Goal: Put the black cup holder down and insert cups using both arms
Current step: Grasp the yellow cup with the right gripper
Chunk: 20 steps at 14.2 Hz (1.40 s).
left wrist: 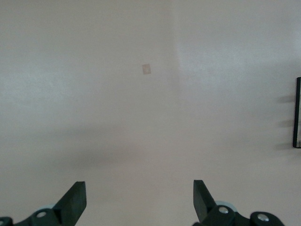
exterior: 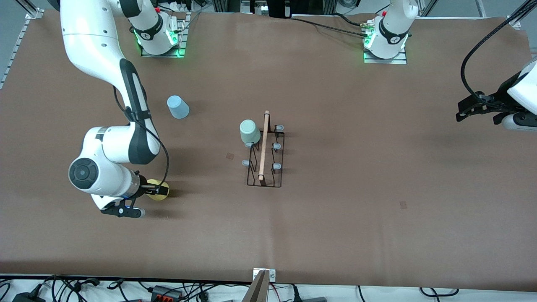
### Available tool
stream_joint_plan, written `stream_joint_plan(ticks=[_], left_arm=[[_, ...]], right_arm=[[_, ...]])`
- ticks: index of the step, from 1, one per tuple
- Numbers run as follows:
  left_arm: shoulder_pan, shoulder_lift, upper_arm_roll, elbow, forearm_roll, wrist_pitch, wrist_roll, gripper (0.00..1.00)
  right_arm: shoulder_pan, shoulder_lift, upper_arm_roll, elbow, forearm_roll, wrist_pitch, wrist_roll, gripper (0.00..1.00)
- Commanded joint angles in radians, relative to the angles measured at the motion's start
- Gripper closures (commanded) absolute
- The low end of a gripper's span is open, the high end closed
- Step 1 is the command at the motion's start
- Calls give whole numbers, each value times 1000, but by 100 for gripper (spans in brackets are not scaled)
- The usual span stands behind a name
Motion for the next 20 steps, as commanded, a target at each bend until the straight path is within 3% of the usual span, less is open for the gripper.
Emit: stream_joint_plan(ticks=[1, 11, 12, 14, 17, 20], left_arm=[[-12, 6, 18, 22, -18, -14, 17, 0], [-12, 16, 18, 29, -11, -13, 20, 0], [-10, 16, 18, 29, -13, -13, 20, 0], [-10, 16, 18, 29, -13, -13, 20, 0], [-10, 16, 18, 29, -13, -13, 20, 0], [-10, 16, 18, 29, -14, -13, 20, 0]], right_arm=[[-10, 29, 6, 20, -24, 4, -53, 0], [-51, 50, 7, 19, -18, -6, -101, 0], [-50, 51, 9, 19, -19, -9, -107, 8], [-40, 47, 9, 19, -13, -13, -101, 54], [-42, 31, 15, 28, -13, -82, -107, 73], [-25, 14, 19, 170, -12, -215, -109, 77]])
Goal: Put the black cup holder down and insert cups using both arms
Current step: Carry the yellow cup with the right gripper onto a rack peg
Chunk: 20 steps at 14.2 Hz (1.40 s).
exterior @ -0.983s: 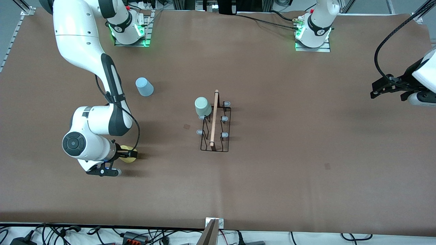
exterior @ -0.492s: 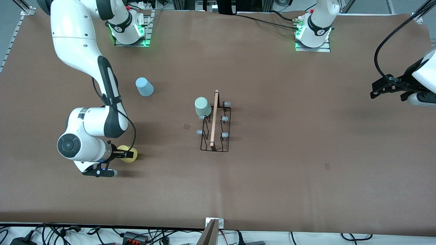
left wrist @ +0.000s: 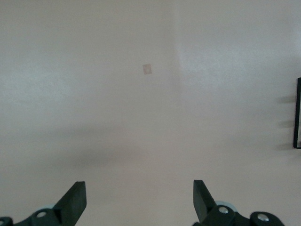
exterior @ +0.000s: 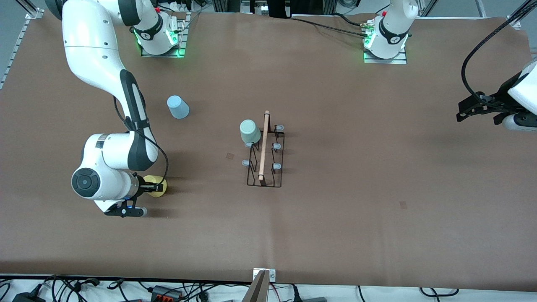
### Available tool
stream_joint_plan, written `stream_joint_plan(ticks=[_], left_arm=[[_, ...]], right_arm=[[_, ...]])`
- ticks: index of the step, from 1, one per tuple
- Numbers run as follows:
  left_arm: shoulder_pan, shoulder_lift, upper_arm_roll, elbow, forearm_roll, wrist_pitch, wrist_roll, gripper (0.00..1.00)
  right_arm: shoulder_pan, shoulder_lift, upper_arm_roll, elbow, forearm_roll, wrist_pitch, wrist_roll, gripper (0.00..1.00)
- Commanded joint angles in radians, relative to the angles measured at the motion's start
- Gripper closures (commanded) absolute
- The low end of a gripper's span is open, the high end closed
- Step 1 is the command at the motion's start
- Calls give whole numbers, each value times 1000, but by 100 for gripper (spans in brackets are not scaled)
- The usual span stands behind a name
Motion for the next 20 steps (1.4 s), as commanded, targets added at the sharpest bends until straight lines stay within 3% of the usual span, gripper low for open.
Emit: stream_joint_plan(ticks=[1, 6, 10, 20], left_arm=[[-8, 14, 14, 28, -13, -13, 20, 0], [-7, 14, 15, 28, -14, -13, 20, 0], [-7, 15, 15, 28, -14, -13, 20, 0], [-5, 18, 19, 26, -16, -13, 22, 0]], right_arm=[[17, -24, 27, 157, 1, -131, -8, 77], [96, -24, 154, 232, -2, -89, 195, 76], [198, -56, 155, 231, -5, -112, 393, 76], [284, -52, 164, 231, 1, -81, 601, 75]])
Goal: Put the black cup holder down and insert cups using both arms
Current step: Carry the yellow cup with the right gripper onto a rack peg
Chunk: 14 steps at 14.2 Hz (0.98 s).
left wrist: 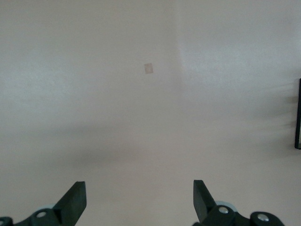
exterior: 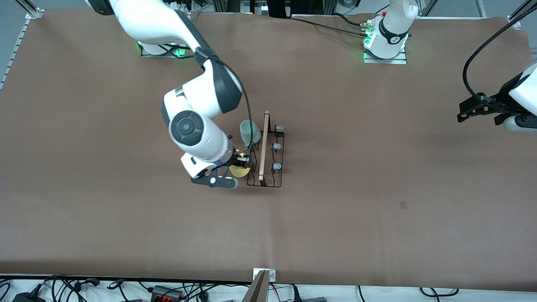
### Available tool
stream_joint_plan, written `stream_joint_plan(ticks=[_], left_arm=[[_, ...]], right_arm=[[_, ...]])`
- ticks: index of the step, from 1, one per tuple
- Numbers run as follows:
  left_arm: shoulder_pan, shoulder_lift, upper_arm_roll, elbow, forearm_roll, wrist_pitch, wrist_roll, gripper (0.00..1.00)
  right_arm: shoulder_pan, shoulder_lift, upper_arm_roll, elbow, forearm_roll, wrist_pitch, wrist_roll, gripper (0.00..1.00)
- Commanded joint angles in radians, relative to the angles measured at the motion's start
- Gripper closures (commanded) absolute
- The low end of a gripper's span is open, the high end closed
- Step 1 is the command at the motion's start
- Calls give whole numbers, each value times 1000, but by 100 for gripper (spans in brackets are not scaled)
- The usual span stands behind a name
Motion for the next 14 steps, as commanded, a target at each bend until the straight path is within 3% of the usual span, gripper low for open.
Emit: stream_joint_plan(ticks=[1, 7, 8, 9, 14], left_arm=[[-5, 14, 15, 26, -16, -13, 20, 0], [-4, 14, 15, 26, -16, -13, 22, 0], [-3, 14, 15, 26, -16, -13, 22, 0], [-5, 14, 15, 26, -16, -13, 20, 0], [-3, 16, 18, 26, -14, -13, 22, 0]], right_arm=[[2, 1, 4, 6, 0, 6, 22, 75], [19, 47, 4, 1, 1, 83, 23, 73], [19, 57, 5, 1, 1, 97, 25, 42], [20, 61, 5, -2, 0, 110, 34, 0], [5, 26, -8, 3, -2, 49, 43, 0]])
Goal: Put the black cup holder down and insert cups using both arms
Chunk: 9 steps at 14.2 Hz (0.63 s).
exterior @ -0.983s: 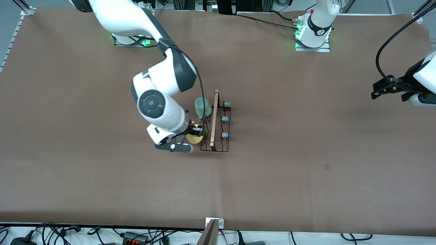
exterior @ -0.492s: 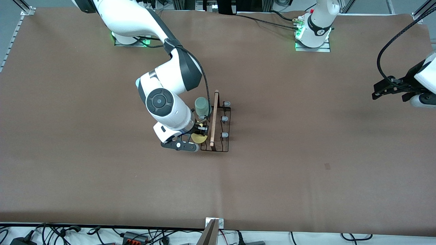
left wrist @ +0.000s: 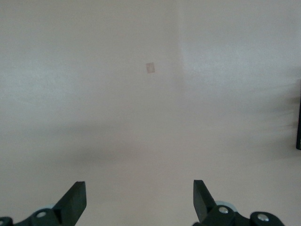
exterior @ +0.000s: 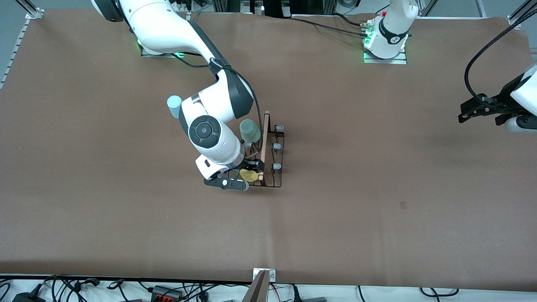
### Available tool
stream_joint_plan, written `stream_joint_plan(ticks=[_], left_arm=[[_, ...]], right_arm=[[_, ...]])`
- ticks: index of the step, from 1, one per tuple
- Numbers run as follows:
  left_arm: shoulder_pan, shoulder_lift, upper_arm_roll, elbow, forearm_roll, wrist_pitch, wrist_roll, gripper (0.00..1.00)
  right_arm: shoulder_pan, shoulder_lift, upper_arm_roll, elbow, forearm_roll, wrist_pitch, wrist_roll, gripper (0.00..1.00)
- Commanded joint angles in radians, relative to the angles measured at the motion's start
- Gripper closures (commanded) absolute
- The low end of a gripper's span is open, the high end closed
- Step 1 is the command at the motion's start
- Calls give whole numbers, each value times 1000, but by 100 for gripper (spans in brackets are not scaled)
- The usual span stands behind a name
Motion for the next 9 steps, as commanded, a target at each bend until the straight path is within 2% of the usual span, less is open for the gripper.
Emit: stream_joint_plan(ticks=[1, 3, 5, 9], left_arm=[[-4, 12, 11, 26, -14, -13, 20, 0], [-2, 12, 11, 26, -14, -13, 22, 0], [-2, 12, 11, 26, -14, -13, 20, 0], [-3, 12, 11, 26, -14, -13, 20, 0]], right_arm=[[-13, -41, -19, 3, -9, -54, 15, 0], [-19, -87, -88, 3, -12, -96, -22, 0], [-51, -119, -131, 3, -14, -174, -167, 0], [-76, -170, -257, 3, -12, -284, -350, 0]])
